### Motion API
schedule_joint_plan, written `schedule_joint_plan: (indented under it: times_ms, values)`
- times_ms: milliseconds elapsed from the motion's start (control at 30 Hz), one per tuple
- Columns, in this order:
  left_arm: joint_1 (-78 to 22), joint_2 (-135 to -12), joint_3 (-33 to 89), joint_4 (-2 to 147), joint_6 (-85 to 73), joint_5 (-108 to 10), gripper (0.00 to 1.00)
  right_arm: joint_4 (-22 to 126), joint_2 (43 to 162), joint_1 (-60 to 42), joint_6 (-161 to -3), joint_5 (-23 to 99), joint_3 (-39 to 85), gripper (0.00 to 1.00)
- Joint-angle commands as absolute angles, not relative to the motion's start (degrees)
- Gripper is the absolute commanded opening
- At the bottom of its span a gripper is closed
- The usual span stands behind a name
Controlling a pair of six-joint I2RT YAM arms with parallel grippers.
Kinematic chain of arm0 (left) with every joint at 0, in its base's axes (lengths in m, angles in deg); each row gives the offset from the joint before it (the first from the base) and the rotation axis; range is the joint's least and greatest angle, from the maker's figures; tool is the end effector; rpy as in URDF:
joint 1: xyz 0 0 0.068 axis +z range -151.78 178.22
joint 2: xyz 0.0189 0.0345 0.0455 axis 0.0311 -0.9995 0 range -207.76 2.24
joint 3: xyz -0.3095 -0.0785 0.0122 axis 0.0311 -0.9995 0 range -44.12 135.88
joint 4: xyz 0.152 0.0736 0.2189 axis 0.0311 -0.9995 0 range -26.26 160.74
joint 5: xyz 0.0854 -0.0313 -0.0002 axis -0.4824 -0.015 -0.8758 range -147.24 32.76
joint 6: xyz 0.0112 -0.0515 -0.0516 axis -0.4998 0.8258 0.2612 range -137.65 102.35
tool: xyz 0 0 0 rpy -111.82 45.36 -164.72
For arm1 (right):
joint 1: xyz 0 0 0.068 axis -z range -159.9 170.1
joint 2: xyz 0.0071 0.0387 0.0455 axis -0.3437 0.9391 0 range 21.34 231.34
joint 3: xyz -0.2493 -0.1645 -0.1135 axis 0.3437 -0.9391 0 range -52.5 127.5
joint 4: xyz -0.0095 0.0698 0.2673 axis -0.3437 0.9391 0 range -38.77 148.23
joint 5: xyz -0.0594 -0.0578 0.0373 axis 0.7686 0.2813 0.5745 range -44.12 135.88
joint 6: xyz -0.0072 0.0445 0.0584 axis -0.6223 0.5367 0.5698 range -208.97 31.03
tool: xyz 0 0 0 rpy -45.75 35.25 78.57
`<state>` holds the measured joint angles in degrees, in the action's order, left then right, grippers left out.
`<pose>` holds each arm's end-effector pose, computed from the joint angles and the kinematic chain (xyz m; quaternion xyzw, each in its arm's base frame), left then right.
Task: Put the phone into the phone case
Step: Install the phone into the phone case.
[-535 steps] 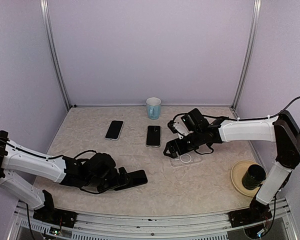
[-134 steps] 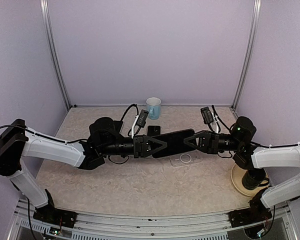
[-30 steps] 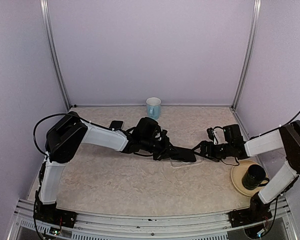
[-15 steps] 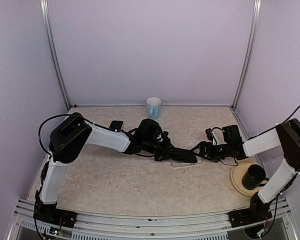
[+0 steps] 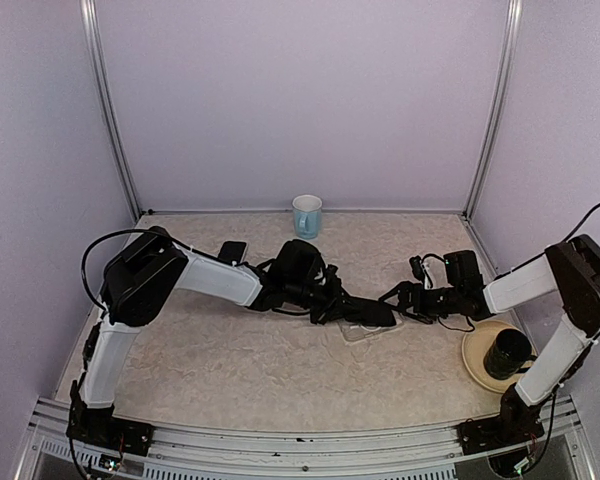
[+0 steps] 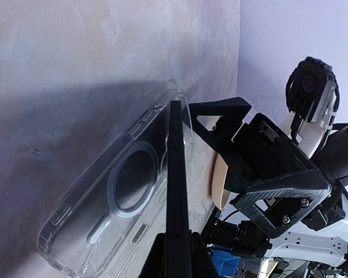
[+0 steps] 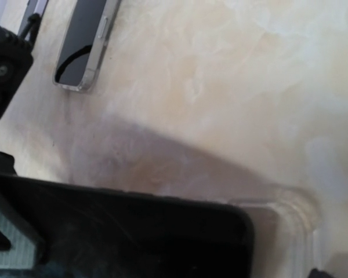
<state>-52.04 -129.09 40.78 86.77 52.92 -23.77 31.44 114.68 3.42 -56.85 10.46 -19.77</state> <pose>0.3303 -0.4505 0.1367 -0.0056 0.8432 -0.5373 0.0177 0.2890 0.1240 0.1458 -0.0091 0.8754 0.4156 0.2467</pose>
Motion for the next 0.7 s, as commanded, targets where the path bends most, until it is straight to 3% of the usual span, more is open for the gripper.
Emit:
schedule_joint_plan:
  times_ms: [0, 667]
  values:
    - [-52.05, -129.73, 41.84, 90.11, 54.14, -23.40, 0.00, 29.19, 116.00, 3.84, -55.27, 8.56, -20.62, 1.00]
    - [-51.97, -129.16, 35.13, 96.40, 60.67, -26.33, 0.00, 26.71, 114.44, 1.11, -52.24, 9.22, -22.97, 1.00]
